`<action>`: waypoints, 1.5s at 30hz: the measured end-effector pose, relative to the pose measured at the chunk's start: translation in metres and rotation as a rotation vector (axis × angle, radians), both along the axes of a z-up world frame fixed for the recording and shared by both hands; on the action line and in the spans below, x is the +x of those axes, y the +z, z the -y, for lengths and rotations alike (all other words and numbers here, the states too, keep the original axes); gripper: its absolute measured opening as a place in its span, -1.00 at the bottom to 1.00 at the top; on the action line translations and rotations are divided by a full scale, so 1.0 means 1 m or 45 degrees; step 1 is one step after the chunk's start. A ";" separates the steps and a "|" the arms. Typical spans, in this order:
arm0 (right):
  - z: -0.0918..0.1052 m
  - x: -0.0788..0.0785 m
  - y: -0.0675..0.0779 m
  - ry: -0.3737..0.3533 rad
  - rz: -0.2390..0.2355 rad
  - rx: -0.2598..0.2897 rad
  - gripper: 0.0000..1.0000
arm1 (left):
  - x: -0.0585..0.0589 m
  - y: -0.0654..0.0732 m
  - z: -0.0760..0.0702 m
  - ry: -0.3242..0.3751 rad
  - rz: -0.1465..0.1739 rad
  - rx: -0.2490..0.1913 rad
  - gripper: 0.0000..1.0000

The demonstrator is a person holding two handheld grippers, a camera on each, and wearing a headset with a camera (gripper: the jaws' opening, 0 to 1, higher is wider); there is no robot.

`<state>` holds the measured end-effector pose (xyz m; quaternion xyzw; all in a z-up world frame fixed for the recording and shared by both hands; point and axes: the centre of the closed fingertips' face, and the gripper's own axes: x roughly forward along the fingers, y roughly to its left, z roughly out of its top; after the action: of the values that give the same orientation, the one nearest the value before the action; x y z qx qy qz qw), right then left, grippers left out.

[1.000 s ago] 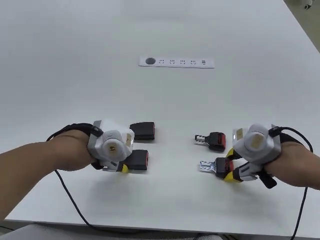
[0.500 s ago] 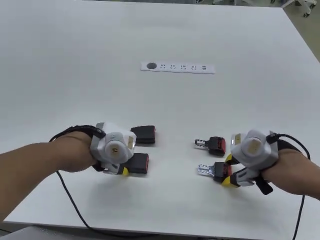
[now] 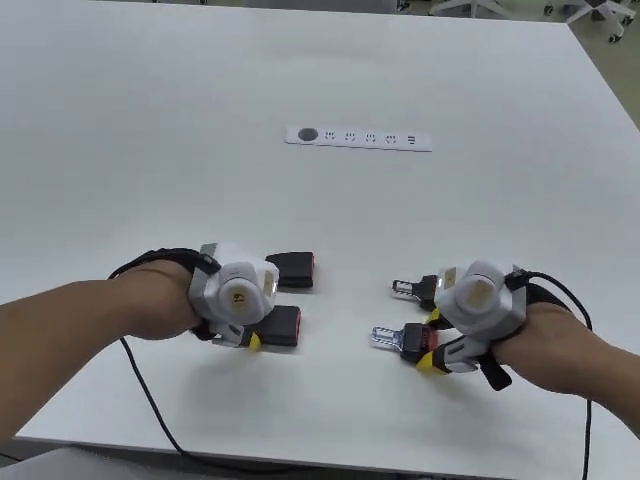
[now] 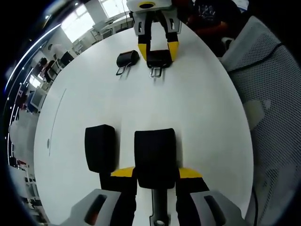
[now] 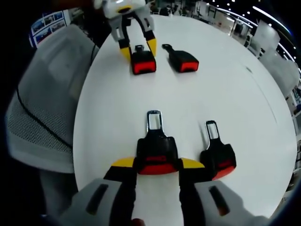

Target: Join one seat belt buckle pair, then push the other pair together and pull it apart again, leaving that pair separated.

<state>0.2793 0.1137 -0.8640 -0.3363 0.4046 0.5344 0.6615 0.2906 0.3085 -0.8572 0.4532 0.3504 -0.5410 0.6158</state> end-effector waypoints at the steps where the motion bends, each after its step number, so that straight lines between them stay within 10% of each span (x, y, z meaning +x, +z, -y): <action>1: -0.006 0.000 0.000 0.000 0.003 0.008 -0.29 | 0.000 0.000 0.000 0.000 -0.001 -0.001 -0.35; 21: -0.087 0.005 0.001 0.043 0.031 0.095 -0.30 | 0.000 0.000 0.002 0.002 -0.004 0.000 -0.35; 45: -0.111 0.006 0.001 0.094 0.083 0.102 -0.31 | 0.000 -0.001 0.000 0.001 -0.023 -0.004 -0.35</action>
<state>0.2858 0.2247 -0.8631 -0.3413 0.3486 0.5629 0.6672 0.2907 0.3081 -0.8580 0.4471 0.3551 -0.5455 0.6135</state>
